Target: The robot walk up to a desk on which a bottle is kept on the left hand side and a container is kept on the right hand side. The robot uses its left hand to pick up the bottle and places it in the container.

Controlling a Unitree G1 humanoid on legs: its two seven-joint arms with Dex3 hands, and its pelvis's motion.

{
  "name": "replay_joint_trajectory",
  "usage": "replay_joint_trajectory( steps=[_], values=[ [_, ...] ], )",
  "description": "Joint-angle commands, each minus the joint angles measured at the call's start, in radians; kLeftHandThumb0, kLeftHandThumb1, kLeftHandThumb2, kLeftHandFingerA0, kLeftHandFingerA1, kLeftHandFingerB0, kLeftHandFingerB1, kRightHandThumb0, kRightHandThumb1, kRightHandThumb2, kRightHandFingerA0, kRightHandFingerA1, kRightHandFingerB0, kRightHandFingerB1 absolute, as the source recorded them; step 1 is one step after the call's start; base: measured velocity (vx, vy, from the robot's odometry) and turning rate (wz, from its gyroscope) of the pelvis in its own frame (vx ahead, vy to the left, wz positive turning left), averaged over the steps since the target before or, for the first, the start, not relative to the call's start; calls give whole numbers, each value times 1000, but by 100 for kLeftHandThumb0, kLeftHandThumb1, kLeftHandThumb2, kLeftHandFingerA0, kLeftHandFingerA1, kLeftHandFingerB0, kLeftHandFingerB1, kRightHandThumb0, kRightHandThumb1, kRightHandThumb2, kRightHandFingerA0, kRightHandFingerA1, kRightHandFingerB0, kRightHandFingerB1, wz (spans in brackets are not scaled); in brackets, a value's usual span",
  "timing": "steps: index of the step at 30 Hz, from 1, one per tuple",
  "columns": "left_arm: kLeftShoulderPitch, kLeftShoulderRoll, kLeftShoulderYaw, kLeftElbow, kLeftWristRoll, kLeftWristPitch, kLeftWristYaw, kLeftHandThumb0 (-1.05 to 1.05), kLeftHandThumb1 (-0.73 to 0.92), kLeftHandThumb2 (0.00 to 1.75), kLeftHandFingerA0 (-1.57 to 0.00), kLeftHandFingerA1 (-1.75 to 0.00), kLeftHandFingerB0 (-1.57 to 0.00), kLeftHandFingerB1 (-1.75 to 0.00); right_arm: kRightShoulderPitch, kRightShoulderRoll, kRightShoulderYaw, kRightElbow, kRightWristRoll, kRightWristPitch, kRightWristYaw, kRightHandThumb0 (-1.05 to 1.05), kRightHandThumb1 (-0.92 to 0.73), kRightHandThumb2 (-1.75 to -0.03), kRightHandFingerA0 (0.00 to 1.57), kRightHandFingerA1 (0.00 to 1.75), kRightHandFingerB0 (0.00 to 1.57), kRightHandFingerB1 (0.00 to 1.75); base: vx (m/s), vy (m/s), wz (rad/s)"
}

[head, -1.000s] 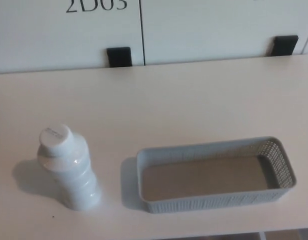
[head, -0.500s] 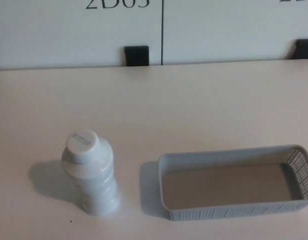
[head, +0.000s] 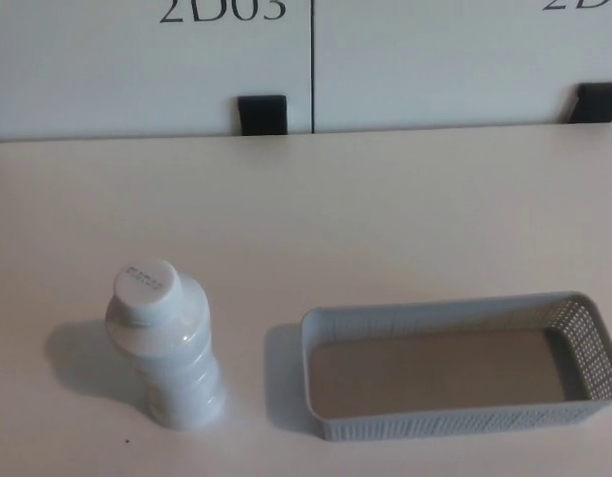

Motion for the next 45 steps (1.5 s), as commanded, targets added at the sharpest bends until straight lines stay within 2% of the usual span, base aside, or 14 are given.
replay_joint_trajectory(
  steps=[1,5,6,9,10,14,17,19,21,22,39,41,44,45],
  values=[
    [-85,201,377,31,-325,-10,12,-84,50,89,0,-5,0,-21,-8,-21,-2,33,-4,0,-25,-92,-74,-63,15,36,15,40,0,0,0],
    [-162,200,427,-264,-332,-36,-37,-90,59,90,-11,-11,0,-14,-5,-15,-6,7,9,15,-13,-92,-73,-63,16,37,15,41,0,0,0],
    [-179,178,412,-383,-330,-25,-36,-84,54,89,-6,-10,0,-16,-4,-18,-1,2,3,14,-13,-41,-31,-98,0,51,0,51,0,0,0],
    [-212,130,361,-613,-336,36,-34,-79,50,87,-5,-10,0,-18,9,-18,5,-26,-3,21,-16,-41,-31,-99,0,51,0,51,0,0,0],
    [-237,113,327,-672,-344,60,-31,-72,44,79,-4,-9,0,-12,7,-17,5,-23,-5,19,-21,-91,-74,-64,15,37,15,41,0,0,0],
    [-353,47,142,-831,-255,28,-5,-64,37,80,0,-18,0,-15,-8,-13,5,-5,-5,16,-24,-92,-73,-64,13,37,13,42,0,0,0],
    [-431,-38,27,-835,-193,27,9,-58,34,78,0,-21,0,-14,-3,-11,-2,-5,9,16,-10,-41,-27,-96,1,52,0,51,0,0,0],
    [-451,-78,-12,-843,-177,43,13,-58,35,76,0,-19,0,-13,-4,-14,2,-1,1,16,-16,-93,-56,-96,9,46,9,49,0,0,0],
    [-464,-126,-49,-850,-176,68,8,-57,35,75,0,-16,0,-13,-1,-18,10,-6,-12,16,-24,-93,-57,-96,10,47,9,49,0,0,0],
    [-473,-156,-78,-852,-167,77,8,-54,33,75,0,-19,0,-14,6,-18,12,-19,-16,16,-30,-41,-30,-98,1,51,0,51,0,0,0],
    [-501,-302,-261,-879,-131,188,44,-53,32,75,0,-22,0,-16,32,-10,17,-101,-8,34,-30,-41,-28,-97,0,51,0,51,0,0,0],
    [-492,-303,-267,-873,-130,182,38,-55,33,75,0,-21,0,-15,37,-12,24,-117,-20,40,-43,-93,-76,-64,12,35,13,42,0,0,0],
    [-479,-305,-272,-867,-131,166,28,-56,34,75,0,-20,0,-12,28,-17,30,-111,-24,36,-41,-41,-30,-99,0,51,0,51,0,0,0],
    [-476,-306,-274,-864,-131,164,27,-56,34,75,0,-22,0,-13,26,-16,27,-108,-15,35,-32,-92,-75,-64,9,34,10,42,0,0,0]
  ],
)
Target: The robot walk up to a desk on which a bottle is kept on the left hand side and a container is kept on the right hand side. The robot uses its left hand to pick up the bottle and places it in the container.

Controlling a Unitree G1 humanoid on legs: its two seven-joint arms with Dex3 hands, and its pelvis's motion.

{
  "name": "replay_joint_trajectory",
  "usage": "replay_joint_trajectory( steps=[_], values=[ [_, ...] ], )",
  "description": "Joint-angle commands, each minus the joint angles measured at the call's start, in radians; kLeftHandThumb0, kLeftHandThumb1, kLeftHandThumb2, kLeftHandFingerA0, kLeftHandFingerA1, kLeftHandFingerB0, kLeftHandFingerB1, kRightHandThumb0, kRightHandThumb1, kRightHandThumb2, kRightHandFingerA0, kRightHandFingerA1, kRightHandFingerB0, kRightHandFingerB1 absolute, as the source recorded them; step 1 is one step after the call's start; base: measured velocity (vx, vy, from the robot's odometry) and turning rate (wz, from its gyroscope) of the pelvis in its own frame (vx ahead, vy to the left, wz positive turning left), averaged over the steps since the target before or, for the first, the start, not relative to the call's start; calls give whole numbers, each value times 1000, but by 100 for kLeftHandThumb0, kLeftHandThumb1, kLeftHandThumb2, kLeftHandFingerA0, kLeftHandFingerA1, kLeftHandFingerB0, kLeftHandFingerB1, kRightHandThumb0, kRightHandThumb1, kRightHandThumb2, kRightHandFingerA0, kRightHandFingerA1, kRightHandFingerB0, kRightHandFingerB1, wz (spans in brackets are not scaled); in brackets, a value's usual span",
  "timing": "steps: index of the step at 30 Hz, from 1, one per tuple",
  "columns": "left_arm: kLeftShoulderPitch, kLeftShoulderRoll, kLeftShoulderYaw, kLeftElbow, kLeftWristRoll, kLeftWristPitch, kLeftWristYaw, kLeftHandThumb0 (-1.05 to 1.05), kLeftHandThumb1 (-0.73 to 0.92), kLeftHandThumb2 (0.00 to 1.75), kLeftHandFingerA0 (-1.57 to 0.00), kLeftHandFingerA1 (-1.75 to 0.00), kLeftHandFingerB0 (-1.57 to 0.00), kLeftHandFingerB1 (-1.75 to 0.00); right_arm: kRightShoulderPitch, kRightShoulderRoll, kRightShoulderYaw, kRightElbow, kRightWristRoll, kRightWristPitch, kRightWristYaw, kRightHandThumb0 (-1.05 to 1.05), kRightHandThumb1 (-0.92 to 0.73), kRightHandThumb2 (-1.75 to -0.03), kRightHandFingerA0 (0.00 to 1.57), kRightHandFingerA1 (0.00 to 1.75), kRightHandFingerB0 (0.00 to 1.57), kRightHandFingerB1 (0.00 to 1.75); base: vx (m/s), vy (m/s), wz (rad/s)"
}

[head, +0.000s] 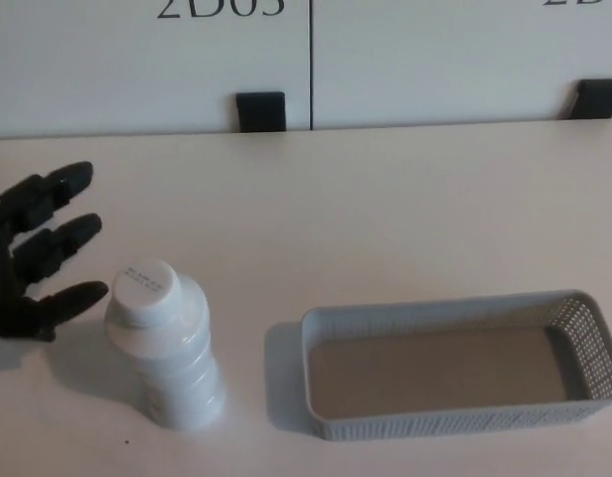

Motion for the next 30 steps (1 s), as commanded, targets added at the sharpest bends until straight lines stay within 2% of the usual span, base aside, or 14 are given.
replay_joint_trajectory(
  steps=[1,8,9,10,11,15,16,17,23,24,25,28,29,30],
  values=[
    [27,1,-11,14,4,15,-4,-57,35,75,0,-22,0,-13,-2,-11,-2,1,13,20,4,-41,-29,-97,1,51,0,51,0,0,0],
    [52,18,-8,28,-2,18,-29,-57,34,76,0,-23,0,-14,-16,-13,0,15,10,9,-2,-41,-29,-98,0,51,0,51,0,0,0],
    [55,21,-5,35,-1,12,-32,-57,34,76,0,-25,0,-15,-14,-14,1,11,10,7,0,-91,-58,-101,2,42,7,49,0,0,0],
    [56,23,-3,42,-1,7,-34,-57,34,76,0,-25,0,-15,-12,-15,2,8,8,5,0,-91,-58,-101,2,42,7,49,0,0,0],
    [58,28,1,45,-1,6,-38,-64,34,69,-5,-26,0,-13,-11,-14,2,3,10,8,1,-41,-29,-97,1,51,0,51,0,0,0],
    [75,61,26,69,-7,-22,-70,-58,36,77,0,-25,0,-14,-21,-18,4,1,2,11,-10,-41,-29,-97,0,51,0,51,0,0,0],
    [81,67,36,75,-17,-18,-81,-55,35,76,0,-25,0,-15,-22,-18,5,-1,4,12,-8,-41,-29,-98,0,51,0,51,0,0,0],
    [99,76,49,72,-25,-24,-95,-59,44,54,-3,-27,0,-16,-19,-17,6,-7,3,14,-9,-41,-29,-98,0,51,0,51,0,0,0],
    [238,110,100,24,-49,-88,-174,-66,42,56,0,-26,0,-17,-3,-19,13,-38,-1,25,-8,-41,-30,-98,0,51,0,51,0,0,0],
    [265,113,108,8,-58,-92,-188,-65,44,56,-1,-26,0,-17,-1,-19,14,-43,0,30,-7,-92,-76,-64,9,34,10,42,0,0,0],
    [292,114,112,-18,-65,-95,-200,-58,36,77,0,-24,0,-13,-3,-18,12,-45,3,34,-7,-41,-30,-98,1,51,0,51,0,0,0],
    [403,101,121,-134,-92,-115,-240,-57,35,76,0,-22,0,-14,-16,-14,8,-31,7,41,-15,-41,-28,-97,1,51,0,51,0,0,0],
    [432,95,122,-165,-99,-124,-252,-56,34,76,0,-23,0,-15,-22,-12,7,-19,8,39,-15,-93,-73,-63,12,36,14,41,0,0,0],
    [450,91,123,-186,-103,-127,-254,-56,34,76,0,-23,0,-15,-25,-11,7,-11,9,37,-15,-93,-73,-63,12,36,14,41,0,0,0]
  ],
)
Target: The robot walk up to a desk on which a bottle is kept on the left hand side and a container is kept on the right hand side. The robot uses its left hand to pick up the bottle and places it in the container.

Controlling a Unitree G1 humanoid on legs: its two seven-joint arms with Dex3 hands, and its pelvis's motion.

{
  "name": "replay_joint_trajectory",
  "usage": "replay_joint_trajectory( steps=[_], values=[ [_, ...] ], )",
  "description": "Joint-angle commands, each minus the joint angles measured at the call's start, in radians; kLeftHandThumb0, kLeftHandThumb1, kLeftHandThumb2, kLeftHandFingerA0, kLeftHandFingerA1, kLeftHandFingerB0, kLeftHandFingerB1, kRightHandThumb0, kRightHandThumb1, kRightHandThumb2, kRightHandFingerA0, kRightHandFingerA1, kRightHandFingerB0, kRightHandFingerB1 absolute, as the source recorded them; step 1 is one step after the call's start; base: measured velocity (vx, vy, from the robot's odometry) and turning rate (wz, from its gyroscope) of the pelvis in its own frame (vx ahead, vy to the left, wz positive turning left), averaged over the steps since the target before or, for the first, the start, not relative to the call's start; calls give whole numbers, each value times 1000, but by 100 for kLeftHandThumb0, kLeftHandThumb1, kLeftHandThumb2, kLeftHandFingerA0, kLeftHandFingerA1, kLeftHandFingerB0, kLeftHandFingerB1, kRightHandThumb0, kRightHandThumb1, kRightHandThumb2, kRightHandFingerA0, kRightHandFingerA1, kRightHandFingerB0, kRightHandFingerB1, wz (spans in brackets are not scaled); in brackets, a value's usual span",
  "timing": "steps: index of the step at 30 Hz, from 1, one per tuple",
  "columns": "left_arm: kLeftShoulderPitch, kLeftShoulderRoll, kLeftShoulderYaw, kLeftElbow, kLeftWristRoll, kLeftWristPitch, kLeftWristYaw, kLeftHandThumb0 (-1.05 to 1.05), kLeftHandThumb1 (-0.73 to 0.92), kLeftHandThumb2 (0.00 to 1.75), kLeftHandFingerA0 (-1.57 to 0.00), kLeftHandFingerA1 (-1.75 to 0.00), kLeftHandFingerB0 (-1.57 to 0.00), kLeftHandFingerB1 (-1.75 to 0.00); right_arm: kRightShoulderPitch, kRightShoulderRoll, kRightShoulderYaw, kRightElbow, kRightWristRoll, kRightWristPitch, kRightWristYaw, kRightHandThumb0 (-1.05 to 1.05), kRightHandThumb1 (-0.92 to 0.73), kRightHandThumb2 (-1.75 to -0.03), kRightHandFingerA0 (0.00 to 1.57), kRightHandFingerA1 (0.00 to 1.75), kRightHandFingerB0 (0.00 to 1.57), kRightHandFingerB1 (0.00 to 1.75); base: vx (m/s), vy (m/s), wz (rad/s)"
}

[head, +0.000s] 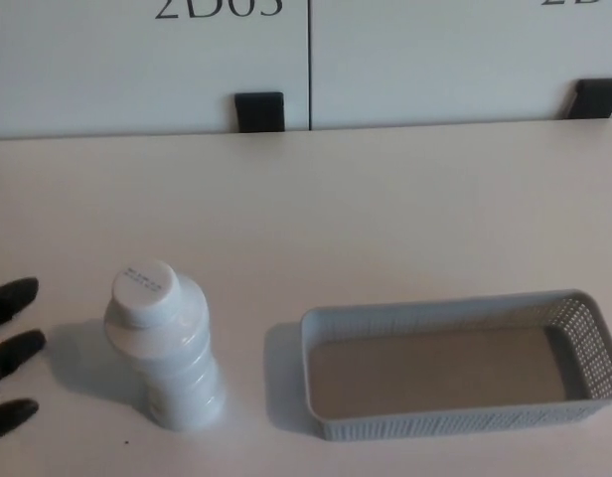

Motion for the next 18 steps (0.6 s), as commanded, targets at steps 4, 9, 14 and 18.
replay_joint_trajectory(
  steps=[4,9,14,18],
  values=[
    [209,-41,-5,-217,-73,-100,-105,-57,35,77,0,-26,0,-16,10,-10,-1,-13,7,10,-1,-41,-30,-98,0,52,0,51,0,0,0],
    [273,-85,-59,-275,-40,-145,-100,-58,35,78,0,-26,0,-15,1,-9,6,-8,-4,16,-18,-41,-28,-97,1,51,0,51,0,0,0],
    [274,-109,-120,-303,-10,-149,-77,-60,36,78,0,-26,0,-14,5,-12,10,-25,-1,14,-9,-93,-76,-63,9,34,10,41,0,0,0],
    [224,-119,-160,-292,-11,-120,-54,-60,36,78,0,-23,0,-12,1,-11,14,-26,-6,13,-13,-93,-76,-64,9,34,11,42,0,0,0]
  ],
)
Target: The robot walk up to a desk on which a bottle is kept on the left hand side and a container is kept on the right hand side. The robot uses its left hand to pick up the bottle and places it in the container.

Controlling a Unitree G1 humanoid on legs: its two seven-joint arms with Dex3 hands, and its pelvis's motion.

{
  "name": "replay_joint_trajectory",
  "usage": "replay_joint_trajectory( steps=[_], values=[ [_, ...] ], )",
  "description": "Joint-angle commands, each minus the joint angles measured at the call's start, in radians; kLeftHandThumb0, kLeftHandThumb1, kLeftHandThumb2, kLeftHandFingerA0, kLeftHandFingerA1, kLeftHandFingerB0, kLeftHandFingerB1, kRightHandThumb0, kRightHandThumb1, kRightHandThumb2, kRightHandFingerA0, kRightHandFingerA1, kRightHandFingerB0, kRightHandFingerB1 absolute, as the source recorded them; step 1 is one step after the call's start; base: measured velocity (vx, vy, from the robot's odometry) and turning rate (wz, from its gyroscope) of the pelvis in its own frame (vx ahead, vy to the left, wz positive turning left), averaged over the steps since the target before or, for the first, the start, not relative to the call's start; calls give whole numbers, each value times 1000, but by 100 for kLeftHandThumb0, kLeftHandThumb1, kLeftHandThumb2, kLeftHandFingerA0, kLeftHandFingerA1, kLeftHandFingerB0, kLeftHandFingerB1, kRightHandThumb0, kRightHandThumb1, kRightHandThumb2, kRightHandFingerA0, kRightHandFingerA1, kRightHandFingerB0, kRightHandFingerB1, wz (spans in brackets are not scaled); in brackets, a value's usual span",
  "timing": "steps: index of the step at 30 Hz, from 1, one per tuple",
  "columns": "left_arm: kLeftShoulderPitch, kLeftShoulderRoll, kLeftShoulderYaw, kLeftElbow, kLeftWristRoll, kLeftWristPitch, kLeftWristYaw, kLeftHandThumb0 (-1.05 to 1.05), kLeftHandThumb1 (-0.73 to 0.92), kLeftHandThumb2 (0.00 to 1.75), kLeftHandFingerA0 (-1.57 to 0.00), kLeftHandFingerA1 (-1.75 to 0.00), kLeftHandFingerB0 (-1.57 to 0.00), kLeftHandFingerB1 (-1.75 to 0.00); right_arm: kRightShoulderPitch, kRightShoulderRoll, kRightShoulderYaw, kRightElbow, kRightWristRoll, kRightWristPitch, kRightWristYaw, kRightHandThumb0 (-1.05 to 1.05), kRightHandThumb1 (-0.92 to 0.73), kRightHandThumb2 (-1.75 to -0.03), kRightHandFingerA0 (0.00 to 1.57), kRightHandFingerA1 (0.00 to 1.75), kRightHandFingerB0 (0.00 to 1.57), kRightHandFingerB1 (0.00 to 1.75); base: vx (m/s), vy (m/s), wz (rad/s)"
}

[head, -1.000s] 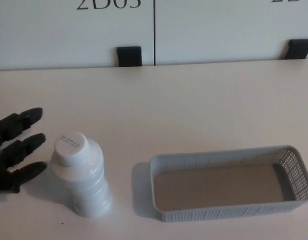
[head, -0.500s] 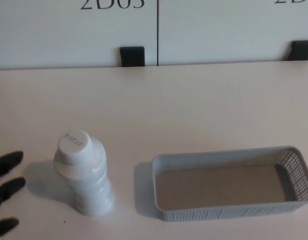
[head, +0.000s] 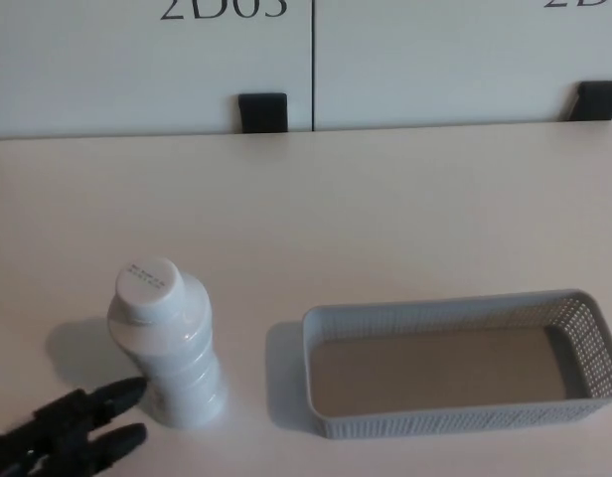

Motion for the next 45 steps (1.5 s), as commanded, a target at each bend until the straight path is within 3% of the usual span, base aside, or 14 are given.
replay_joint_trajectory(
  steps=[1,3,4,28,29,30,35,36,39,40,41,42,43,45],
  values=[
    [-55,-10,-37,9,9,2,28,-59,37,77,0,-23,0,-12,-2,-11,4,-7,-3,8,-6,-92,-75,-64,9,34,11,41,0,0,0],
    [-87,-16,-43,23,0,23,38,-60,38,76,0,-22,0,-10,-9,-9,1,4,3,9,-2,-91,-74,-63,9,34,11,40,0,0,0],
    [-118,-20,-42,39,-12,48,46,-57,46,55,0,-24,0,-6,-15,-7,1,11,3,9,-3,-41,-29,-97,1,51,0,51,0,0,0],
    [-312,18,61,253,-54,168,92,-60,37,78,0,-27,0,-14,-47,-7,23,-1,-10,19,-23,-41,-30,-98,0,51,0,51,0,0,0],
    [-318,17,56,248,-55,175,95,-65,48,55,-2,-26,0,-14,-47,-7,22,1,-8,17,-21,-93,-76,-63,10,34,11,41,0,0,0],
    [-334,11,40,239,-51,183,100,-61,38,77,0,-23,0,-11,-55,-5,15,15,5,21,-14,-94,-74,-63,9,34,10,42,0,0,0],
    [-353,5,7,208,-50,212,115,-60,37,76,0,-22,0,-11,-44,-3,15,-1,7,20,-16,-94,-75,-64,9,34,10,42,0,0,0],
    [-364,0,-8,195,-46,221,126,-59,36,76,0,-23,0,-13,-42,-3,17,-18,4,27,-22,-41,-29,-98,0,52,0,51,0,0,0],
    [-382,-11,-31,186,-35,224,143,-58,36,76,0,-25,0,-14,-53,-6,16,3,2,14,-21,-41,-28,-97,1,52,0,51,0,0,0],
    [-392,-17,-45,182,-27,228,154,-58,36,76,0,-25,0,-14,-54,-10,18,8,-1,5,-17,-93,-59,-97,7,46,5,48,0,0,0],
    [-395,-18,-50,180,-26,230,158,-58,36,76,0,-25,0,-14,-53,-11,19,6,-2,3,-15,-93,-59,-97,7,46,5,48,0,0,0],
    [-398,-21,-56,174,-25,235,166,-56,35,76,0,-26,0,-15,-59,-8,14,18,5,4,-12,-94,-75,-63,9,35,10,41,0,0,0],
    [-403,-25,-64,168,-21,240,173,-56,35,75,-1,-26,0,-15,-61,-8,12,19,9,8,-11,-41,-28,-97,0,51,0,51,0,0,0],
    [-413,-32,-83,154,-9,246,188,-56,36,75,-1,-26,0,-15,-50,-5,10,-9,15,20,-10,-41,-29,-98,0,52,0,52,0,0,0]
  ],
)
